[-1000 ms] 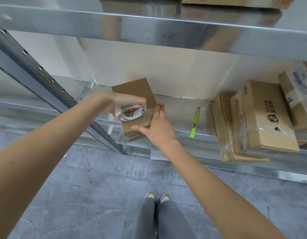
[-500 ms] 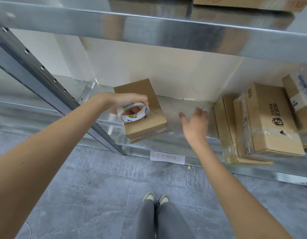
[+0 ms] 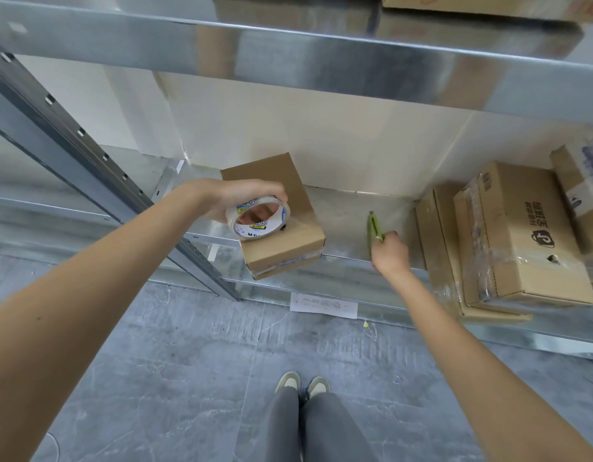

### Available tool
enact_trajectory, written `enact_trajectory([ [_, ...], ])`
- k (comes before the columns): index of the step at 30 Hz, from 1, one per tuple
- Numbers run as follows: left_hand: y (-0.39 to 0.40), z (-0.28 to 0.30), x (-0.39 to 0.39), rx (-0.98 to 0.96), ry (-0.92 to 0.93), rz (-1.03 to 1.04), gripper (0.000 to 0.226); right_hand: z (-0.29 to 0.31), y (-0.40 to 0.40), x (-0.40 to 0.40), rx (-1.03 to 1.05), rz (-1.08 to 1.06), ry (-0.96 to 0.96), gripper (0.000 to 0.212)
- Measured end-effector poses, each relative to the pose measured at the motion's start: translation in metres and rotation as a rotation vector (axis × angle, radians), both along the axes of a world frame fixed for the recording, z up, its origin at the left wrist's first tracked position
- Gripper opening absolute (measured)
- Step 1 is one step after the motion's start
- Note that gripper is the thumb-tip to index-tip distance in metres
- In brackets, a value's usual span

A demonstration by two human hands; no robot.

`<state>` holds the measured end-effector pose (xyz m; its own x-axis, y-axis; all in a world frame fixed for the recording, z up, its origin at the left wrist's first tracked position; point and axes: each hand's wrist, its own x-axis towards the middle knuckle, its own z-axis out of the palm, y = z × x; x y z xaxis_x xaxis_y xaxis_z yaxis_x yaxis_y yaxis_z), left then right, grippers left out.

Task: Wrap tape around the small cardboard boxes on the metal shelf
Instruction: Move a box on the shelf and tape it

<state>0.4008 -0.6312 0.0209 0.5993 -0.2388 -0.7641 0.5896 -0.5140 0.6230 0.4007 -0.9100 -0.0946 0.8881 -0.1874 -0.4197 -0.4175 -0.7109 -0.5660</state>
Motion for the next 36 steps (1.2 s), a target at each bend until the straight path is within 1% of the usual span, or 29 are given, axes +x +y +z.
enact_trajectory([
  [1,0.001,0.000,0.000,-0.007,-0.004,-0.004,0.028,0.008,0.003,-0.005,0.132,-0.021,0.011,0.015],
  [3,0.002,-0.001,0.000,-0.007,-0.004,-0.005,0.030,0.028,0.009,-0.018,0.395,-0.085,0.055,0.022],
  [4,0.002,-0.001,0.000,-0.004,0.000,-0.003,0.030,0.040,0.011,-0.026,0.505,-0.107,0.077,0.020],
  [5,0.002,-0.001,-0.001,-0.001,0.003,0.000,0.030,0.053,0.014,-0.035,0.577,-0.100,0.090,0.017],
  [7,0.002,-0.002,-0.001,0.001,0.003,0.002,0.029,0.076,0.018,-0.049,0.634,-0.025,0.108,0.019],
  [9,0.002,-0.002,-0.001,-0.001,0.003,0.002,0.029,0.092,0.022,-0.057,0.630,0.053,0.137,0.022],
  [12,0.003,-0.002,-0.001,-0.014,0.017,-0.004,0.029,0.106,0.030,-0.056,0.548,0.121,0.129,0.020],
  [15,0.003,-0.002,-0.001,-0.022,0.019,-0.013,0.029,0.110,0.034,-0.049,0.496,0.107,0.094,0.021],
  [24,0.005,-0.005,-0.001,-0.033,0.020,-0.028,0.031,0.108,0.045,-0.042,0.455,0.166,0.091,0.020],
  [27,0.006,-0.005,0.000,-0.010,0.007,-0.031,0.040,0.107,0.050,-0.040,0.431,0.176,0.100,0.023],
  [31,0.005,-0.004,0.000,-0.011,0.009,-0.033,0.034,0.107,0.053,-0.041,0.418,0.167,0.112,0.025],
  [36,0.003,-0.005,0.001,0.001,0.006,-0.014,0.036,0.108,0.056,-0.039,0.446,0.147,0.128,0.022],
])
